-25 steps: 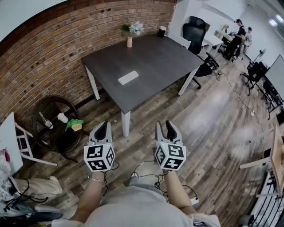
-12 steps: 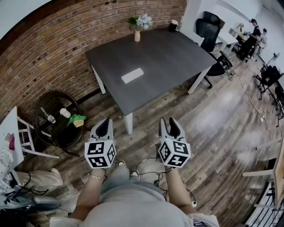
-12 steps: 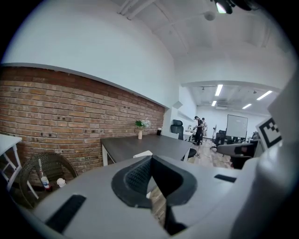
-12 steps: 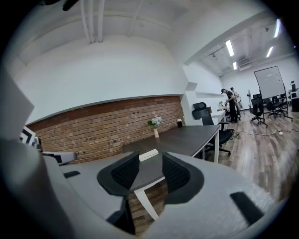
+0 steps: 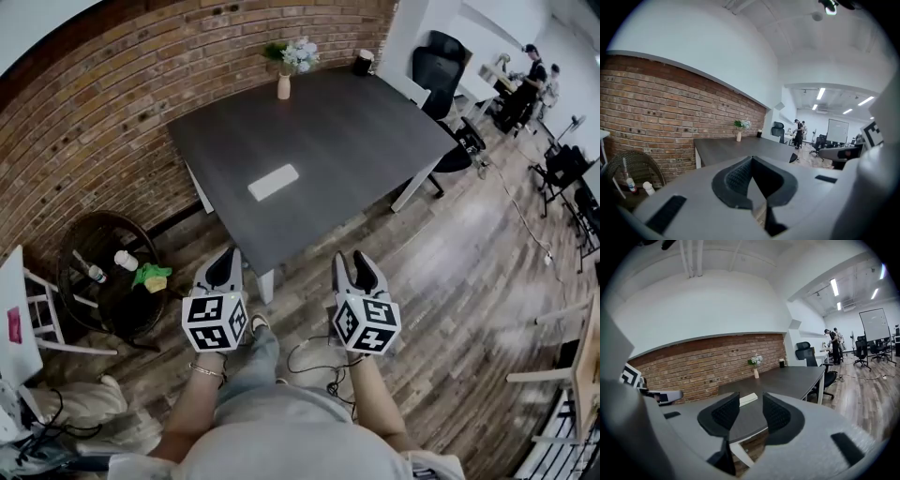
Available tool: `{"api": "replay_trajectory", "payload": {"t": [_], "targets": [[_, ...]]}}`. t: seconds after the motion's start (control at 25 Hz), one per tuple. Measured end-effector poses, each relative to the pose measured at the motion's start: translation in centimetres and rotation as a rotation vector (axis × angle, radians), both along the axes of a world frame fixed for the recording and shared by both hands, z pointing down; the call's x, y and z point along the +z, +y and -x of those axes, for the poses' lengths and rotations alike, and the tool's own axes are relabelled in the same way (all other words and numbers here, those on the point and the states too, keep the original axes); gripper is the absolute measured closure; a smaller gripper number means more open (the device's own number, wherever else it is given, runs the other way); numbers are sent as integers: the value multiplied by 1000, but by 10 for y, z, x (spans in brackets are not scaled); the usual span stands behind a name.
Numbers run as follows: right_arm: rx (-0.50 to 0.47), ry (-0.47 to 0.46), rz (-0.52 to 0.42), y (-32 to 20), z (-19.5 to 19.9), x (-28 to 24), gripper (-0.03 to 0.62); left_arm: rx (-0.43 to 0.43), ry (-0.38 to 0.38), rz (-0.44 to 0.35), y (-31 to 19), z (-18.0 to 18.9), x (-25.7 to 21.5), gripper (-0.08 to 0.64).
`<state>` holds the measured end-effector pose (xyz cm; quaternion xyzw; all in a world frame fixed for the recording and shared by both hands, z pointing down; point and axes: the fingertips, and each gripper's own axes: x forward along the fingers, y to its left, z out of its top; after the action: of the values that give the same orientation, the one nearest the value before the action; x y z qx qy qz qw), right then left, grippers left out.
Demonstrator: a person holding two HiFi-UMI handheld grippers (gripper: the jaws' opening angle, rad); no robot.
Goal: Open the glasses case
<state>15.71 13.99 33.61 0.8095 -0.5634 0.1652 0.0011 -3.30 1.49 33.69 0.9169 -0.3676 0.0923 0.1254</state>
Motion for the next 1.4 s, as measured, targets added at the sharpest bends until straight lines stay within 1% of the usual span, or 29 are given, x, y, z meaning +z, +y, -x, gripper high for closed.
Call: {"api": "replay_trajectory", "payload": {"t": [0.28, 0.44, 0.64, 0.76, 0.92, 1.12, 1.24, 1.4], "targets": [[-11, 29, 6, -76, -33, -15, 434, 7, 20, -2, -77, -37, -9, 561], [-18, 29, 10, -123, -51, -17, 434, -15, 24, 2, -127, -46, -11, 561], [-48, 36, 3, -187, -62, -22, 434, -38, 23, 0, -186, -54, -13, 561], [-54, 28, 3, -213, -68, -22, 434, -42, 18, 5, -213, -61, -13, 561], [-56, 2, 27, -233, -77, -9, 434, -45, 4, 13, -236, -71, -7, 561], [-84, -16, 59, -255, -97, 4, 434, -69, -21, 48, -245, -80, 9, 561], [-119, -29, 44, -274, -102, -2, 434, -100, -23, 56, -250, -82, 9, 561], [-178, -23, 53, -291, -103, -1, 434, -148, -17, 65, -256, -82, 10, 561]]}}
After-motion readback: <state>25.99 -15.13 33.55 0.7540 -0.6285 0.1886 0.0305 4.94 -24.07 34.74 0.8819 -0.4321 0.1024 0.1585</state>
